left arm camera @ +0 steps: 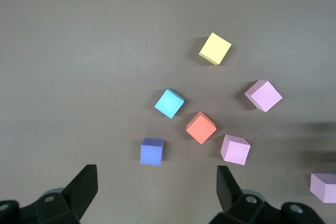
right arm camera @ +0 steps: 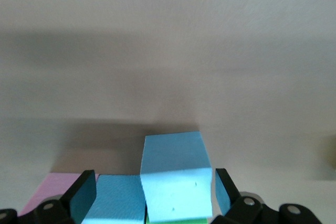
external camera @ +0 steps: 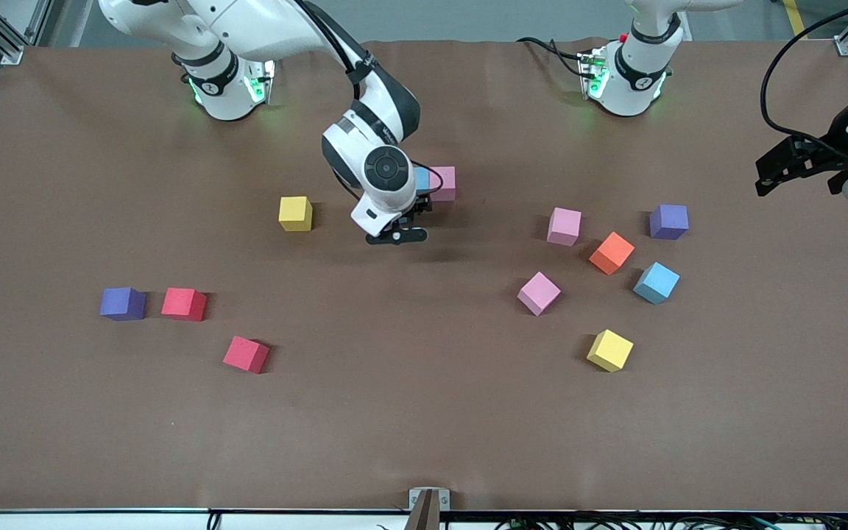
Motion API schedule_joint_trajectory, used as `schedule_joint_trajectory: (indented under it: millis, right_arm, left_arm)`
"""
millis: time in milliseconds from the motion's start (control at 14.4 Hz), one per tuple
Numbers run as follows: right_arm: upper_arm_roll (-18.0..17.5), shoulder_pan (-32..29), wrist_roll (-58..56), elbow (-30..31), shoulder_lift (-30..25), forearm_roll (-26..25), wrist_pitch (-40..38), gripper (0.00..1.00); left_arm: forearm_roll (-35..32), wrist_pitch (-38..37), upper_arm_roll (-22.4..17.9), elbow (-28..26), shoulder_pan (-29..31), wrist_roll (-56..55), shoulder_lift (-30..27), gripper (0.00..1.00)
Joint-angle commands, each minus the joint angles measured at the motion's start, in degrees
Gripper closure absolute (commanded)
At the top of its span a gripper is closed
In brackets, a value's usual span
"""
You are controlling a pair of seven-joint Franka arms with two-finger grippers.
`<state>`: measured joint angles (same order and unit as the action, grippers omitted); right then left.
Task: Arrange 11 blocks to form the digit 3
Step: 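Lower the light blue cube onto the row and open the right gripper, then move the right gripper to the red cube beside the purple cube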
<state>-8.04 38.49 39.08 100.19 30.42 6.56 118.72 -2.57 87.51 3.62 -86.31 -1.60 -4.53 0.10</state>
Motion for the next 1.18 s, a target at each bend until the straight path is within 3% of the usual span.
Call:
schedule_joint_trajectory:
  millis: [0, 347, 555, 902, 1111]
  right_arm:
    - [0.7, -2.6, 0.6, -5.0, -2.4, 0.0, -8.7, 0.00]
    - [10.2, -8.9, 1.1, -6.9, -2.1, -2.1, -7.7, 0.00]
    - [10.9, -15.0, 0.6, -7.1, -1.2, -6.6, -0.7, 0.00]
    - [10.7, -21.6, -1.3, -10.0, 4.3, -7.1, 6.7, 0.00]
    - [10.9, -24.8, -15.0, -14.4, 9.6, -7.4, 8.3, 0.00]
  left_arm:
    - [0.9, 0.3, 0.0, -0.2, 0.1, -0.1, -0.5, 0.00]
    - [1.1, 1.8, 0.0, 0.2, 0.1, -0.2, -0.5, 0.00]
    - [1.1, 3.2, 0.0, 0.2, 0.1, -0.2, 0.3, 0.00]
    - [1.1, 3.5, 0.0, 0.4, 0.0, -0.2, 0.3, 0.00]
    - [1.1, 4.1, 0.0, 0.4, 0.0, -0.2, 0.4, 0.00]
